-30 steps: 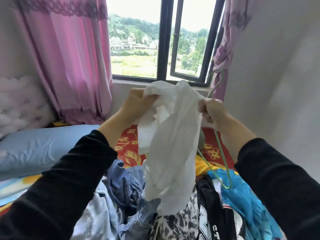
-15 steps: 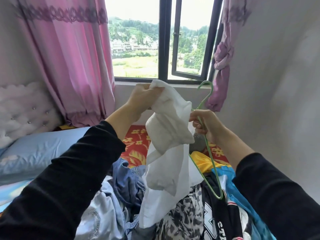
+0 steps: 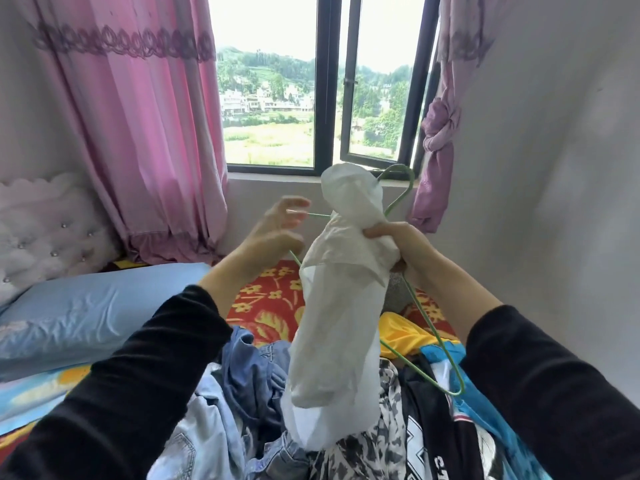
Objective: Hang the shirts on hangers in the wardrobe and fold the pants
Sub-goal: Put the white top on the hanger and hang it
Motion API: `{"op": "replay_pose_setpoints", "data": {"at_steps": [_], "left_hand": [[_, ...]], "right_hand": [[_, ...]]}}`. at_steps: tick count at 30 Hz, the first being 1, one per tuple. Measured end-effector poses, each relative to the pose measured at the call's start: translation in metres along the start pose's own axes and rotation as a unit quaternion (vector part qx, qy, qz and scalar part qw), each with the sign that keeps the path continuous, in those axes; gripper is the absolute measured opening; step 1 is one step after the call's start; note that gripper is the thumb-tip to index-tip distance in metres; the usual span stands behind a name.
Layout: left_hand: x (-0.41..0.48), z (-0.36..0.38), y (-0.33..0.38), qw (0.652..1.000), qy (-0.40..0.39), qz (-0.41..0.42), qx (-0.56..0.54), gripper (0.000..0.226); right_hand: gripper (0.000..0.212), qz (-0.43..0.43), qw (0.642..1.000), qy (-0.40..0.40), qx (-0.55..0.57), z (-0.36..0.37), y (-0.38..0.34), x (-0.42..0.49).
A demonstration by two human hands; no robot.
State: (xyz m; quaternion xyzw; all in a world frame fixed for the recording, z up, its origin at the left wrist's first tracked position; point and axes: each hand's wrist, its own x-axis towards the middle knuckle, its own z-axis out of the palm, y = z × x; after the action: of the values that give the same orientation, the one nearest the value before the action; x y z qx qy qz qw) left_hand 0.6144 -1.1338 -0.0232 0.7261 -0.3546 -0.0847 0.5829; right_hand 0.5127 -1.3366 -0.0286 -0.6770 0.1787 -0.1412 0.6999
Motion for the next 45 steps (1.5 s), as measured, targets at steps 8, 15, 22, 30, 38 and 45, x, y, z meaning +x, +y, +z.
{"op": "replay_pose_setpoints", "data": {"at_steps": [8, 15, 22, 30, 38, 45], "left_hand": [[-0.002, 0.026, -0.033, 1.0, 0.015, 0.026, -0.004, 0.029], [0.014, 0.0, 0.001, 0.988, 0.106, 0.097, 0.053, 0.027], [0.03, -0.004, 0.032, 0.937, 0.131, 0.167, 0.277, 0.045], [0.035, 0.019, 0.033, 0.964, 0.024, 0.113, 0.239, 0.048], [0.007, -0.019, -0.012, 0.944, -0.048, 0.006, 0.326, 0.01], [-0.017, -0.003, -0.114, 0.962, -0.009, -0.175, 0.212, 0.026]], "right_hand": [[0.032, 0.016, 0.999, -0.033, 0.007, 0.007, -0.003, -0.003], [0.026, -0.023, 0.997, 0.06, -0.038, -0.027, 0.0, 0.002], [0.016, -0.072, 0.986, 0.132, -0.07, -0.028, 0.002, 0.006], [0.032, -0.061, 0.992, -0.111, -0.01, 0.03, 0.032, -0.009], [0.019, -0.077, 0.992, 0.092, 0.039, 0.03, 0.019, 0.012], [0.025, -0.132, 0.986, 0.097, -0.009, 0.017, -0.014, 0.009]]}}
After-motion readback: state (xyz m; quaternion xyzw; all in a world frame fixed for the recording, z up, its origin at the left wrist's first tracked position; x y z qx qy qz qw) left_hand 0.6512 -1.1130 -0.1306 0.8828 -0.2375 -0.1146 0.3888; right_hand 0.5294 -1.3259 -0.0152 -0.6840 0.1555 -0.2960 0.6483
